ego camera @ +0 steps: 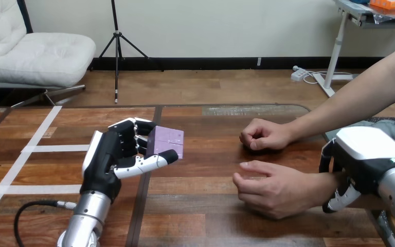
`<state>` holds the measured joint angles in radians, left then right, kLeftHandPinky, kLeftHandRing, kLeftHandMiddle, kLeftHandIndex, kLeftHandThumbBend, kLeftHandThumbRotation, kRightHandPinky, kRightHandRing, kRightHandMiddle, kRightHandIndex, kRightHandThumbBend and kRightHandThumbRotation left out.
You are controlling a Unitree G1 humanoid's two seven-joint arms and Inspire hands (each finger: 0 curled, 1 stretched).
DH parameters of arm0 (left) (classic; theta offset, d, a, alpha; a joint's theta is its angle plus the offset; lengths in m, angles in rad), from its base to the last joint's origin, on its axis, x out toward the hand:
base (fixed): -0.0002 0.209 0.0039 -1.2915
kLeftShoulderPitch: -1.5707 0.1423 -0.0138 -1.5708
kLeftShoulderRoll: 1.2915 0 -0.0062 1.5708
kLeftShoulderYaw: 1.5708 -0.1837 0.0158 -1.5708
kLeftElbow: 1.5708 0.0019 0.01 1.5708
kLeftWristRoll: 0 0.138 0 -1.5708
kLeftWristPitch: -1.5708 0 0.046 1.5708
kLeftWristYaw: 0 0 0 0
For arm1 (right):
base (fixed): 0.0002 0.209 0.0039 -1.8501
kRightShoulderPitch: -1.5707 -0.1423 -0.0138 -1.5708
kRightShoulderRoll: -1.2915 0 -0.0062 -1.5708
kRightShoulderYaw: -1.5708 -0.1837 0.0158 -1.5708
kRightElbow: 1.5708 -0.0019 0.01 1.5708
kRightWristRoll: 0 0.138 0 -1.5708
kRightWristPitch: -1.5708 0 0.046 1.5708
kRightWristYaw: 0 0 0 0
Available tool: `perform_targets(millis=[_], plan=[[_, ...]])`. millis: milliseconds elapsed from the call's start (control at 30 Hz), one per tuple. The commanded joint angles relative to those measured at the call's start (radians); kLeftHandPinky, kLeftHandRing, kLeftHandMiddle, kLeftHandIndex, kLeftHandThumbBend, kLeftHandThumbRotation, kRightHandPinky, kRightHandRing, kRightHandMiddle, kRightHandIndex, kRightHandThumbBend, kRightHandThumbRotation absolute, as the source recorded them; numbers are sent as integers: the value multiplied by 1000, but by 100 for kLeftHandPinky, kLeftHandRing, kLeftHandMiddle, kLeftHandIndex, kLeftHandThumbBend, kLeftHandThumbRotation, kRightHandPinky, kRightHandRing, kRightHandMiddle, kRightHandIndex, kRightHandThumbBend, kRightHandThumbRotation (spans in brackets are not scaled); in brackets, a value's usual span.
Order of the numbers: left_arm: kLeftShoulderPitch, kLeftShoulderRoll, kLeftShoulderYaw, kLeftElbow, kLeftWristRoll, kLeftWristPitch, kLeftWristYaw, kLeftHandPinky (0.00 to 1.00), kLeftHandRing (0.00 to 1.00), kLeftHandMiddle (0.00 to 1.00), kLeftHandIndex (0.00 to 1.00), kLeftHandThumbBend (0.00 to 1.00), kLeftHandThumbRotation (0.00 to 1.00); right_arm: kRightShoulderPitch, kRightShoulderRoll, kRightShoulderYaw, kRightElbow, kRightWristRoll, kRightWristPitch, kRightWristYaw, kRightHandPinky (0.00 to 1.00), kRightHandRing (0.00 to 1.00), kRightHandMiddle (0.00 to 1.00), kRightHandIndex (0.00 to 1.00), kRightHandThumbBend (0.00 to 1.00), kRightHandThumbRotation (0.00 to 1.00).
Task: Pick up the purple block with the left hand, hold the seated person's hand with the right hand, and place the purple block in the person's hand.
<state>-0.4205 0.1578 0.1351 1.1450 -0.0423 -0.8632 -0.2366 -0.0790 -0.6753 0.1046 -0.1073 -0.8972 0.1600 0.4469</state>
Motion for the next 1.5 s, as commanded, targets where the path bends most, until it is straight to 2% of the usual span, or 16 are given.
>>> perform_targets(millis=[0,233,400,500,800,1100,1333,1467], plan=[[-56,-19,0,-52,-22,2,-25,34,41,47,49,88,15,-36,-46,-61,-84,1,15,-19,29,37,45,52,82,0],[-59,-27,-5,-57,-12,6,-22,35,41,47,49,88,15,-32,-50,-75,-118,6,7,-26,29,37,45,53,84,0],[-61,-37,-8,-62,-10,11,-29,35,41,47,49,88,15,-33,-53,-84,-144,7,11,-12,29,37,45,53,83,0],[-62,-41,-11,-64,-7,7,-34,35,41,48,50,88,15,-29,-57,-90,-150,6,-5,-30,29,36,44,53,84,0],[-64,-56,-16,-71,-7,19,-56,36,42,48,50,88,16,-36,-49,-98,-184,-2,16,-3,28,35,44,52,83,0],[-63,-61,-39,-77,25,19,-39,36,42,48,50,88,16,-39,-54,-105,-200,6,5,-4,27,35,43,51,84,0],[-65,-72,-46,-80,14,40,-57,36,42,48,50,88,16,-46,-55,-105,-210,6,9,6,28,36,44,51,85,0],[-66,-82,-48,-84,-8,55,-88,37,42,48,50,88,15,-51,-51,-106,-216,4,11,3,27,34,42,51,86,0]])
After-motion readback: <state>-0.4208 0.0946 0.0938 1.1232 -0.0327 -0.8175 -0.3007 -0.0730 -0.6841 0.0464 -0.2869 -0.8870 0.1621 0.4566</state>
